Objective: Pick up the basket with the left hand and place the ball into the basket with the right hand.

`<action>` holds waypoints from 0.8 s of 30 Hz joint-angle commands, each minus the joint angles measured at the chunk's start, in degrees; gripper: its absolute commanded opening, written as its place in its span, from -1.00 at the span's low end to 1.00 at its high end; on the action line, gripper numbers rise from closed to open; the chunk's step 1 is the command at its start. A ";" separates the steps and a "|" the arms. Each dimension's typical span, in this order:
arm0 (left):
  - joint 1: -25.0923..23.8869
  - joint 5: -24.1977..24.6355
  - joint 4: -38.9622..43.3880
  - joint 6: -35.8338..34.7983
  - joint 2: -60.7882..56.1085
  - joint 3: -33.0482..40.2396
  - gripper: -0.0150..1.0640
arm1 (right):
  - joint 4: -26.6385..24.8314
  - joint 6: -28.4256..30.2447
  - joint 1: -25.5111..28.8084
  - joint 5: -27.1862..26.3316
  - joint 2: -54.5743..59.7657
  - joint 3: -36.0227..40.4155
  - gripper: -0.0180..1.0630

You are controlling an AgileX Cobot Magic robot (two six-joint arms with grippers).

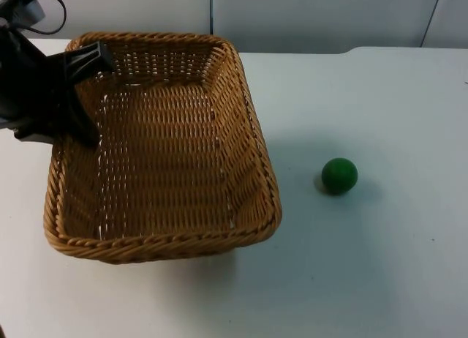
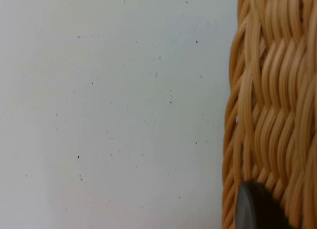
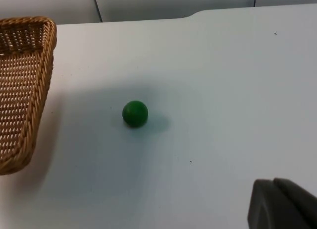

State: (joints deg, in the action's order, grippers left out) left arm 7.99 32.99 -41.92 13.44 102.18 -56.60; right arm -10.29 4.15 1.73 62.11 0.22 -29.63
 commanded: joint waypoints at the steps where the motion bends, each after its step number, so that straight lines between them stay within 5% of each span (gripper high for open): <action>1: -0.02 -0.15 -1.41 -0.10 -0.85 0.02 -0.97 | -0.40 0.10 0.39 -0.71 -0.22 0.32 -0.97; 20: -0.02 -0.25 -1.41 -0.10 -0.85 0.02 -0.97 | -0.54 -0.06 0.39 -1.07 -0.22 0.32 -0.97; 24: -0.02 -0.25 -1.41 -0.10 -0.85 0.02 -0.97 | 2.69 -4.15 0.39 -1.26 -0.22 0.32 -0.97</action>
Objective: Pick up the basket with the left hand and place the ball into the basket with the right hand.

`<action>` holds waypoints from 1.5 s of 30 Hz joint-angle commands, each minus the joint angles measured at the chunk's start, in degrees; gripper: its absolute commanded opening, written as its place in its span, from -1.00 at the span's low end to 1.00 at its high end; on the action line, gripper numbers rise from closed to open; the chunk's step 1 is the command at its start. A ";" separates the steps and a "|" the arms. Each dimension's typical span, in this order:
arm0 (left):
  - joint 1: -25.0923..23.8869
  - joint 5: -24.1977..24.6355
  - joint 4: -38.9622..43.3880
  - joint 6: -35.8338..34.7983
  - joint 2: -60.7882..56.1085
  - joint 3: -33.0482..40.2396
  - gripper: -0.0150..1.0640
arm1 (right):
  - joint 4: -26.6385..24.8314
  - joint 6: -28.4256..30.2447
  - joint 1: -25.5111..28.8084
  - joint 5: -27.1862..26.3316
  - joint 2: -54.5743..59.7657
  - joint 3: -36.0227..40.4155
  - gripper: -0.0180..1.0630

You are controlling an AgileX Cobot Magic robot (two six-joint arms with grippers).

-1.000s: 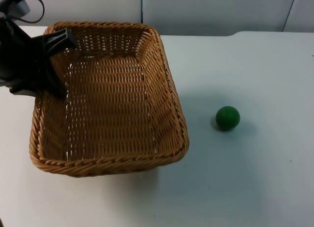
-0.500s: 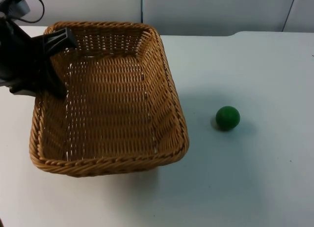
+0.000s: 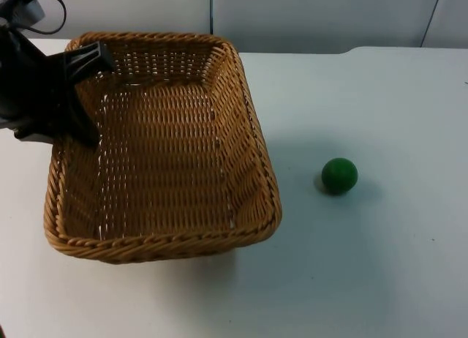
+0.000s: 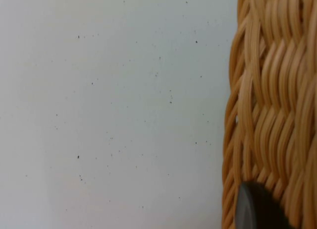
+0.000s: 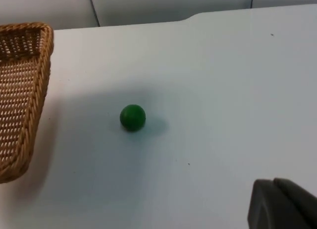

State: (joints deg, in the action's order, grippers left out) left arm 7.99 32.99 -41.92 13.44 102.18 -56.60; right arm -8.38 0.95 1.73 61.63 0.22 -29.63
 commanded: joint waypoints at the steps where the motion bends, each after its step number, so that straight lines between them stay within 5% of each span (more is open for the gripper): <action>1: -0.02 -0.25 -1.41 -0.10 -0.85 0.02 -0.97 | 2.68 -3.55 0.39 -0.72 -0.22 0.32 -0.97; 3: -0.02 -0.25 -1.41 -0.10 -0.85 0.02 -0.97 | 6.24 -8.17 0.39 -0.72 -0.22 0.32 -0.97; 10: -0.02 -0.25 -1.41 -0.10 -0.85 0.02 -0.97 | 16.00 -6.72 0.39 -5.12 5.67 -1.22 -0.97; 18: -0.02 -0.25 -1.41 -0.10 -0.85 0.02 -0.97 | 27.49 -6.72 0.39 -24.22 19.95 -1.22 -0.97; 26: -0.02 -0.25 -1.41 -0.10 -0.85 0.02 -0.97 | 27.82 -6.97 0.39 -37.55 41.70 -1.75 -0.97; 30: -0.02 -0.25 -1.41 -0.10 -0.85 0.02 -0.97 | 27.57 -8.16 -1.94 -36.11 53.06 -4.67 -0.97; 34: -0.02 -0.25 -1.41 -0.10 -0.85 0.02 -0.97 | 26.46 -8.66 -10.27 -29.75 67.48 -13.01 -0.97; 41: -0.02 -0.25 -1.41 -0.10 -0.85 0.02 -0.97 | 22.45 -9.94 -19.75 -26.37 85.24 -26.39 -0.97; 45: -0.02 -0.25 -1.41 -0.10 -0.85 0.02 -0.97 | 17.95 -9.94 -21.89 -26.36 92.55 -31.48 -0.73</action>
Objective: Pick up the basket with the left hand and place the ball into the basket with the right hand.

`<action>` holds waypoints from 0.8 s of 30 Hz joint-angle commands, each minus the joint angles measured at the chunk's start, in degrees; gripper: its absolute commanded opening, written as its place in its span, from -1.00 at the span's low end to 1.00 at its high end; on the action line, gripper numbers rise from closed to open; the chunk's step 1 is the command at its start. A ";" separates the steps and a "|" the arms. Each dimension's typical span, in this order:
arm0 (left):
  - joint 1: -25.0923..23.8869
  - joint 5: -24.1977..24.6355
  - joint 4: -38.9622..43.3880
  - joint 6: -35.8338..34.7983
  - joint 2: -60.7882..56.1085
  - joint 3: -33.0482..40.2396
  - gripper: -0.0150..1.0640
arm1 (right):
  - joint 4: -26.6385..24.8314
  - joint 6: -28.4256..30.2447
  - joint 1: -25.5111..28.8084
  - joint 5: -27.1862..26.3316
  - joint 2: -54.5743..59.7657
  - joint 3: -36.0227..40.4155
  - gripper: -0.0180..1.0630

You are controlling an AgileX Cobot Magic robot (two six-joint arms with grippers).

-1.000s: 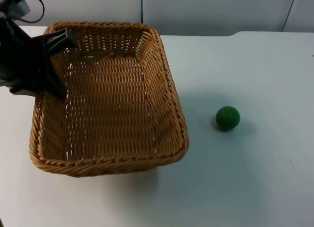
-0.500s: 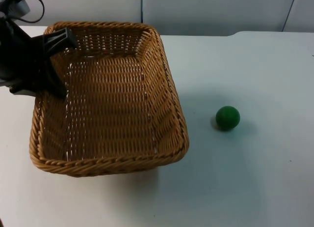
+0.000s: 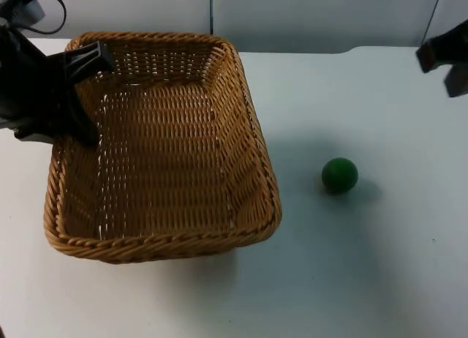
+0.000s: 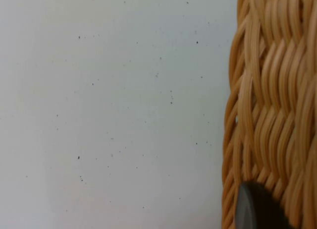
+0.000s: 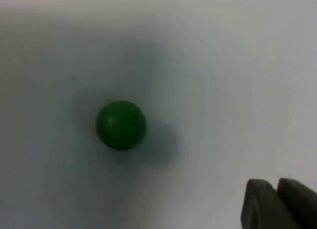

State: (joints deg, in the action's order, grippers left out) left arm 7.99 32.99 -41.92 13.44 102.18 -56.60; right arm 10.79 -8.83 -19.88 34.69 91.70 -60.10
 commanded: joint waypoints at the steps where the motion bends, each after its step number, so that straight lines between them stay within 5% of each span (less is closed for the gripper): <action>1: -0.02 -0.25 -1.41 -0.10 -0.85 0.02 -0.97 | -2.40 -0.16 -0.79 0.47 3.21 -2.00 -0.57; 3: -0.02 -0.25 -1.41 -0.10 -0.85 0.02 -0.97 | -5.37 -0.16 -1.43 -0.94 7.34 -3.40 -0.16; 8: -0.02 -0.25 -1.41 -0.10 -0.85 0.02 -0.97 | -7.08 -0.16 -2.52 -6.08 12.71 -3.45 0.25; 24: -0.02 -0.36 -1.41 -0.10 -0.85 0.02 -0.97 | -8.39 -0.16 -3.91 -16.17 21.37 -3.45 0.38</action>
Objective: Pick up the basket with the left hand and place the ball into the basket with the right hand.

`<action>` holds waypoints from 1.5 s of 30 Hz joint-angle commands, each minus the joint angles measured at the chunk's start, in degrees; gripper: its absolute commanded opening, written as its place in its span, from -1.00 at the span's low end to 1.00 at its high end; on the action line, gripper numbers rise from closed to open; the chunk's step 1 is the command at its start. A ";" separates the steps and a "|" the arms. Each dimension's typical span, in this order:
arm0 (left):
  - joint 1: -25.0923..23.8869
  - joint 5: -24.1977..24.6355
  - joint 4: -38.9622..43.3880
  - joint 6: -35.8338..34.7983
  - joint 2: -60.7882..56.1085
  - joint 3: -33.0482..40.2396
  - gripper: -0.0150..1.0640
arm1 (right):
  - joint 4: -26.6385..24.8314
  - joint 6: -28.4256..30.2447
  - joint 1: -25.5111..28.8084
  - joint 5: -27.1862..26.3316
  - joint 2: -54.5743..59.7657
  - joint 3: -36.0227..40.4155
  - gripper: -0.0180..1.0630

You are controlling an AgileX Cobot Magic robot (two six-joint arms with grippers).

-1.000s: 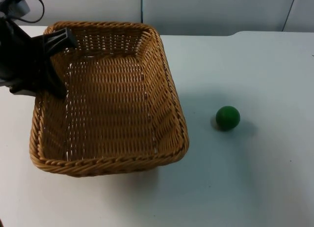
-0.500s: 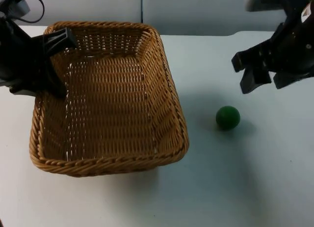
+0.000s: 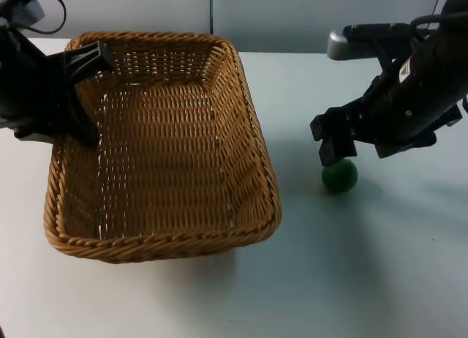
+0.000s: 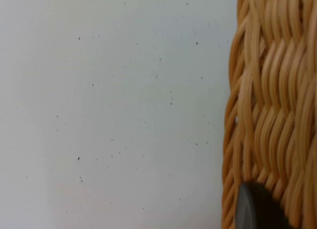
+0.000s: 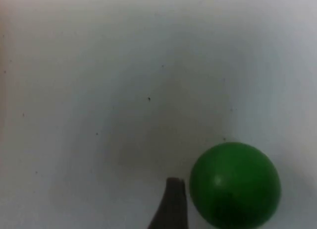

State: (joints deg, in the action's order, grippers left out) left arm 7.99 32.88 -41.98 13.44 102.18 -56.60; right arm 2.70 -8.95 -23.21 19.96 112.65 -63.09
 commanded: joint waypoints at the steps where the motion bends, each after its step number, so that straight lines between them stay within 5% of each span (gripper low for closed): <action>1: -0.02 -0.26 -1.35 -0.10 -0.85 0.02 -0.97 | -0.30 -0.04 -0.58 -1.87 0.85 -0.46 0.38; 19: -0.02 -0.36 -1.22 -0.10 -0.85 0.02 -0.97 | -1.47 -0.17 -0.58 -2.86 5.70 -0.46 0.25; 27: -0.02 -0.36 -1.22 -0.10 -0.85 0.02 -0.97 | 0.28 1.52 -0.58 -7.60 6.04 -0.75 -0.94; 33: -0.02 -0.36 -1.22 -0.10 -0.85 0.02 -0.97 | 0.46 5.34 -0.58 -0.37 5.08 -7.79 -0.97; 45: -0.02 -0.36 -1.42 -0.10 -0.85 0.02 -0.97 | -3.61 16.22 -2.90 23.22 1.39 -34.04 -0.97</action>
State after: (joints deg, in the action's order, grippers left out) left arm 7.99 32.78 -41.98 13.44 102.18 -56.60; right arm 1.77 2.38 -24.32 36.63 114.57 -93.30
